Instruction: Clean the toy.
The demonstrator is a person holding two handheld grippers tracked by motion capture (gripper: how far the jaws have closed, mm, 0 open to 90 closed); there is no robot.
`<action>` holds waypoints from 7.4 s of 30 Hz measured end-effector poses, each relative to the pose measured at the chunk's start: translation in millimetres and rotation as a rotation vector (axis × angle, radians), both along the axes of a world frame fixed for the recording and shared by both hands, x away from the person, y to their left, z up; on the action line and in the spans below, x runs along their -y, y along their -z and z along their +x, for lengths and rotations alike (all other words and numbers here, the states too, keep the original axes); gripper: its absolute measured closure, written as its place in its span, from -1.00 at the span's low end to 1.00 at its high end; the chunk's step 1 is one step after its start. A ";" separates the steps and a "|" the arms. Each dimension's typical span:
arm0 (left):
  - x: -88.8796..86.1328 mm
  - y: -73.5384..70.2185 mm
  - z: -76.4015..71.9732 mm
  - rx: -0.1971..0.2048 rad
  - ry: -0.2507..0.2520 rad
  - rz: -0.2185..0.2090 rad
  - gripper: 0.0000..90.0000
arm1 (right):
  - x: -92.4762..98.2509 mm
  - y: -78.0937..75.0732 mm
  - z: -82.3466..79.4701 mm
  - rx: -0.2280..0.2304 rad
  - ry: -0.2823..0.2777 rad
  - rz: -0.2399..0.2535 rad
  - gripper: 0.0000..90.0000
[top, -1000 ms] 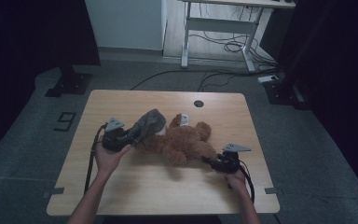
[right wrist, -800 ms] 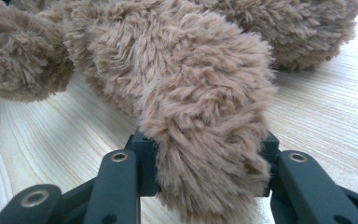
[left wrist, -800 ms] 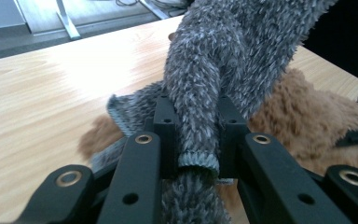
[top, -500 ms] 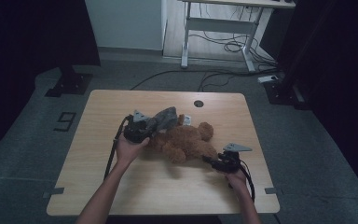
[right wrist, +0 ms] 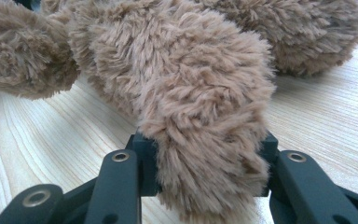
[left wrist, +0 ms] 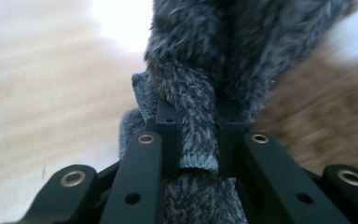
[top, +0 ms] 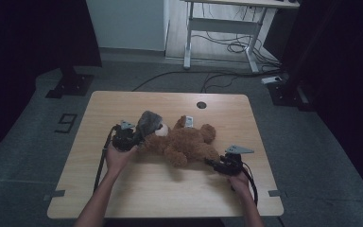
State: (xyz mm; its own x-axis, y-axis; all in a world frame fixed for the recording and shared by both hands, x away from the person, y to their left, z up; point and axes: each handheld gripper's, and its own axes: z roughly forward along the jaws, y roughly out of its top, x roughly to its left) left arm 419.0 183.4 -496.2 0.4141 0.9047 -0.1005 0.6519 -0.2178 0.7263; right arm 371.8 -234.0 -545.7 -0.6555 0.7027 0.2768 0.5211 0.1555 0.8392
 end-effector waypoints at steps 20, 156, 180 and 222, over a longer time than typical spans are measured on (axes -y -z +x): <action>-12.4 -54.5 -31.0 0.154 0.085 -0.097 0.68 | 1.8 2.8 1.5 -0.010 0.006 0.005 0.30; 157.4 4.0 -67.1 -0.005 0.542 -0.091 0.71 | -15.1 -0.8 -7.7 -0.031 -0.115 -0.052 0.32; 109.5 -57.2 -58.5 0.177 0.377 -0.064 0.70 | -13.1 -0.1 -6.9 -0.038 -0.116 -0.022 0.31; 66.0 -55.5 -42.4 0.108 0.288 -0.095 0.69 | -10.1 2.1 -5.5 -0.044 -0.111 -0.008 0.31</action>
